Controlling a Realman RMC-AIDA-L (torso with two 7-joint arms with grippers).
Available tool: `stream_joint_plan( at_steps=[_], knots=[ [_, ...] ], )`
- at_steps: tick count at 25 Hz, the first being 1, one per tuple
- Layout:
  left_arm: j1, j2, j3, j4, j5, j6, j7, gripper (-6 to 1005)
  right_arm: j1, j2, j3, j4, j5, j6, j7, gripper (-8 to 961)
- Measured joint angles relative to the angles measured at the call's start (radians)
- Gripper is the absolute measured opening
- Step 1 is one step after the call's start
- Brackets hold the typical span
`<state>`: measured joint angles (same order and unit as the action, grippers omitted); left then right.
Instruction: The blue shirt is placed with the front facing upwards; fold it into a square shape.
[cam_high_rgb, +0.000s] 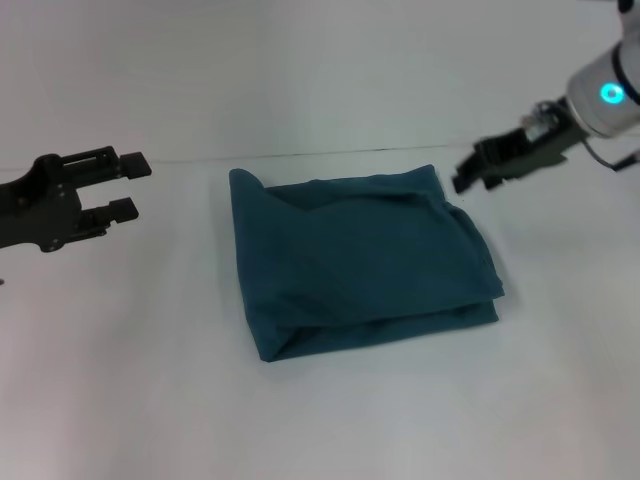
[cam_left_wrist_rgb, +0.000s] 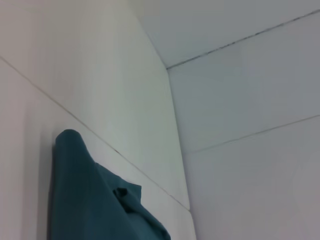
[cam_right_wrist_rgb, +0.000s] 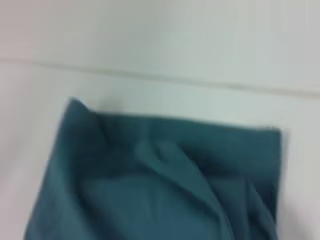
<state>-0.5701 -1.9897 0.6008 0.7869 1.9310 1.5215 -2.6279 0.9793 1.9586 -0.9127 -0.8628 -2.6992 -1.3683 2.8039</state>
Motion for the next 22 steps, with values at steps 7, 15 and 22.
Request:
stream_joint_plan(
  at_steps=[7,15,22],
  knots=[
    [0.003,-0.002,-0.021,0.000,-0.003,0.000,0.008,719,0.017,0.079,-0.081,0.031,0.006,0.246,-0.059,437],
    [0.005,-0.003,-0.023,0.000,-0.003,-0.009,0.008,721,0.064,0.104,-0.237,0.185,-0.084,0.432,-0.075,436],
    [0.002,-0.003,-0.023,-0.006,-0.003,-0.023,0.008,721,0.088,0.115,-0.239,0.236,-0.141,0.504,-0.068,441]
  ],
)
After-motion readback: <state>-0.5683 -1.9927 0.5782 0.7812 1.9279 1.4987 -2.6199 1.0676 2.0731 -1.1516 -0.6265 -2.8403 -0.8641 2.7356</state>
